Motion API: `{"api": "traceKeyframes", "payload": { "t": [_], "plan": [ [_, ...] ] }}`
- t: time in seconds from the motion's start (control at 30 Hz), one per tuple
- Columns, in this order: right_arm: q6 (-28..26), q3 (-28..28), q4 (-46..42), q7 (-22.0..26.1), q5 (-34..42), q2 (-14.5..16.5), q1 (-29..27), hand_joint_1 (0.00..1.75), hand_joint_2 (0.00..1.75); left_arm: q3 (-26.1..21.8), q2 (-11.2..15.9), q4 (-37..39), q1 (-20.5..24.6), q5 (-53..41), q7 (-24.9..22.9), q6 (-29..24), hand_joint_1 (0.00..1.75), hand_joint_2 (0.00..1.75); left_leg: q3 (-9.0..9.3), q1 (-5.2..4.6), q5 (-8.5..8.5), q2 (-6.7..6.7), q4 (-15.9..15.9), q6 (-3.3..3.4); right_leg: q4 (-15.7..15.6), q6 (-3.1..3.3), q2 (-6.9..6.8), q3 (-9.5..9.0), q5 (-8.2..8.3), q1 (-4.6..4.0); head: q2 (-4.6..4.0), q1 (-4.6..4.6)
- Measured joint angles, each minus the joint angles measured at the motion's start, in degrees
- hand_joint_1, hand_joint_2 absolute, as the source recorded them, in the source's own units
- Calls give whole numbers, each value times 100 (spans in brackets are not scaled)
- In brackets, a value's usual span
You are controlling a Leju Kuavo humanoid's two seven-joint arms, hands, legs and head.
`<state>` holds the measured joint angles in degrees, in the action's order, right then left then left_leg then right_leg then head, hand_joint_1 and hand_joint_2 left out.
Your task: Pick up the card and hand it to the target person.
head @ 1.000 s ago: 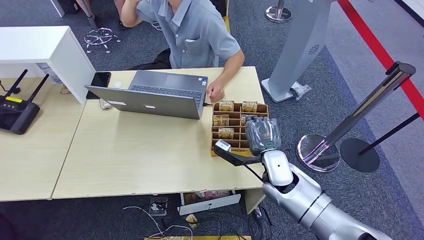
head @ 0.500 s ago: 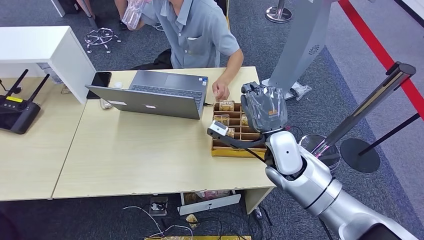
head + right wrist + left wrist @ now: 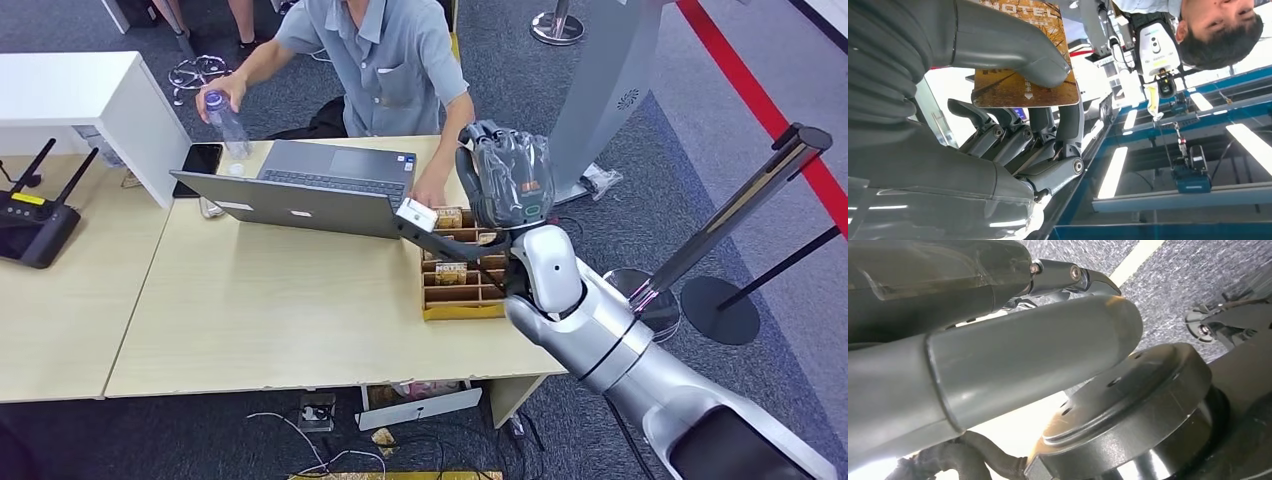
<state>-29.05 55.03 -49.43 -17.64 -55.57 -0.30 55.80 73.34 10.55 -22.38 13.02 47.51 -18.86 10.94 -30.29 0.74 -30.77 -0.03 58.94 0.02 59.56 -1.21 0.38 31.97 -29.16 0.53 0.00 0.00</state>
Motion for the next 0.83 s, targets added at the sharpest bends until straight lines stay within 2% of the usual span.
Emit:
{"api": "traceKeyframes", "payload": {
  "t": [0.17,0.4,0.5,0.53,0.6,0.63,0.73,0.83],
  "plan": [
    [187,186,818,131,93,317,250,175,175,22,-34,45,63,-87,-17,94,0,0,5,0,5,-2,-8,-1,-7,2,-2,-6,3,0,0,0],
    [-210,227,1197,301,319,564,371,175,175,19,-96,106,93,-195,-16,159,0,0,5,1,2,-5,-7,-1,-6,1,-5,-6,0,-1,0,0],
    [-204,203,1516,438,494,753,347,47,175,44,-134,131,144,-253,-45,205,0,0,4,1,-1,-8,-4,0,-3,0,-7,-7,-4,-1,0,0],
    [-49,177,1693,508,638,854,346,3,131,46,-146,145,166,-266,-57,223,0,0,3,1,0,-7,-3,0,-3,0,-7,-6,-3,-1,0,0],
    [372,171,1982,674,911,1036,375,0,44,32,-157,170,194,-270,-69,252,0,0,3,1,-2,-7,-1,-1,0,0,-7,-6,-5,-1,0,0],
    [581,204,2074,788,1017,1121,394,0,44,12,-153,182,197,-258,-65,263,0,0,3,1,1,-8,-4,-1,-3,1,-9,-6,-3,-1,0,0],
    [769,334,2022,1031,1146,1220,406,0,175,-67,-109,188,143,-205,-7,255,0,0,2,1,4,-4,-6,-2,-4,2,-5,-3,1,-1,0,0],
    [714,409,1710,1016,1233,1082,359,0,175,-113,-72,164,77,-188,43,216,0,0,3,1,3,6,-8,-3,-4,3,5,0,3,-2,0,0]
  ]
}}
